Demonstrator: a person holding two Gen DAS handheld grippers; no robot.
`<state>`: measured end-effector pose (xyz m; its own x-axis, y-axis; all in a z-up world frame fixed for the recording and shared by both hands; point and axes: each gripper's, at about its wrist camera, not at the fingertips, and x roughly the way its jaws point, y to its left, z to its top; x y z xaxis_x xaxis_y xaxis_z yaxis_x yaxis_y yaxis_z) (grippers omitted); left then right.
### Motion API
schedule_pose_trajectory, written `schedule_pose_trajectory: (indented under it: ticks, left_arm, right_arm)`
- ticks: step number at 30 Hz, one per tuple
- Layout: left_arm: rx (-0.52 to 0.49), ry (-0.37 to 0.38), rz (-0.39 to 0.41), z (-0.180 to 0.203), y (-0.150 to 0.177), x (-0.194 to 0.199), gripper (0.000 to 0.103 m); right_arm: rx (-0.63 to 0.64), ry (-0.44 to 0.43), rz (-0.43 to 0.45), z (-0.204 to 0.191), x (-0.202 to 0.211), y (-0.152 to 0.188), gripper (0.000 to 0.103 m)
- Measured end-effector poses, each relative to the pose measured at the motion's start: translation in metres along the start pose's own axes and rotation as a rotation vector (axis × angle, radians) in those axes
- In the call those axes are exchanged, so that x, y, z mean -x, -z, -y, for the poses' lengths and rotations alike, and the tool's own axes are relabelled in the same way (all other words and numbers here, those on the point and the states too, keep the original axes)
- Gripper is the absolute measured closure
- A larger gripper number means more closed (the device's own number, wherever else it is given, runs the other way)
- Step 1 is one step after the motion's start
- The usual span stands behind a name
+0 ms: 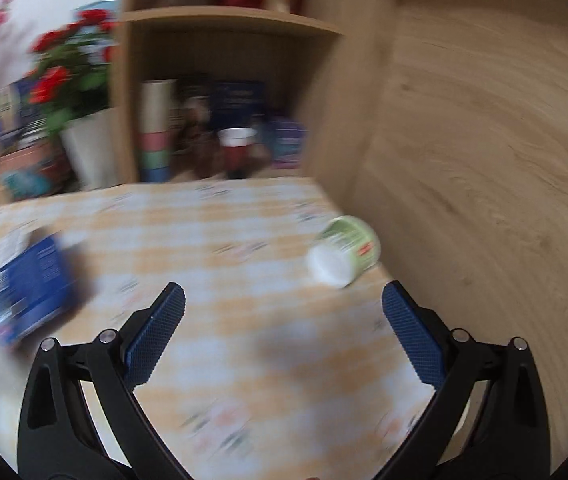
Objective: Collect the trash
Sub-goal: 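Reach the right gripper to the green yogurt cup and grasp it, then grasp the blue STRONG snack wrapper with the left gripper while the right holds the green cup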
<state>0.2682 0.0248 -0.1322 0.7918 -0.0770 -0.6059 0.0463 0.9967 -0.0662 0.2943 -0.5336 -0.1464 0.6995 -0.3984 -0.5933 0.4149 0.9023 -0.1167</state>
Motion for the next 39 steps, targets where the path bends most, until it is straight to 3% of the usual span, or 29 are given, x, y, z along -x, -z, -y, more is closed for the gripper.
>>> schedule_pose_trajectory:
  ticks: [6, 15, 16, 19, 24, 30, 36, 38, 39]
  left_arm:
    - [0.020, -0.011, -0.024, 0.008, -0.018, -0.050, 0.006]
    - [0.067, -0.007, -0.102, 0.004, -0.013, -0.102, 0.006]
    - [0.073, -0.003, -0.111, 0.002, -0.011, -0.105, 0.007]
    - [0.083, 0.012, -0.127, -0.002, -0.006, -0.110, 0.009]
    - [0.118, 0.062, -0.175, -0.008, 0.004, -0.121, 0.010]
    - [0.260, 0.122, -0.252, -0.014, 0.014, -0.146, 0.010]
    - [0.240, 0.184, -0.206, -0.004, 0.007, -0.125, 0.010]
    - [0.221, 0.240, -0.195, 0.007, 0.000, -0.118, 0.014]
    - [0.211, 0.268, -0.196, 0.013, -0.002, -0.117, 0.023]
  right_arm:
    - [-0.168, 0.043, -0.107, 0.048, -0.100, -0.021, 0.006]
    - [-0.346, 0.065, -0.280, 0.070, -0.185, -0.020, 0.006]
    - [-0.373, 0.054, -0.300, 0.072, -0.191, -0.017, 0.012]
    - [-0.421, -0.004, -0.298, 0.074, -0.188, -0.012, 0.015]
    - [-0.379, -0.101, -0.263, 0.047, -0.164, -0.001, 0.015]
    - [-0.227, -0.204, -0.238, -0.009, -0.129, 0.011, 0.015]
    - [-0.110, -0.324, -0.196, -0.058, -0.090, 0.015, 0.015]
    - [-0.093, -0.365, -0.189, -0.072, -0.077, 0.017, 0.015]
    - [-0.086, -0.381, -0.189, -0.078, -0.072, 0.017, 0.015]
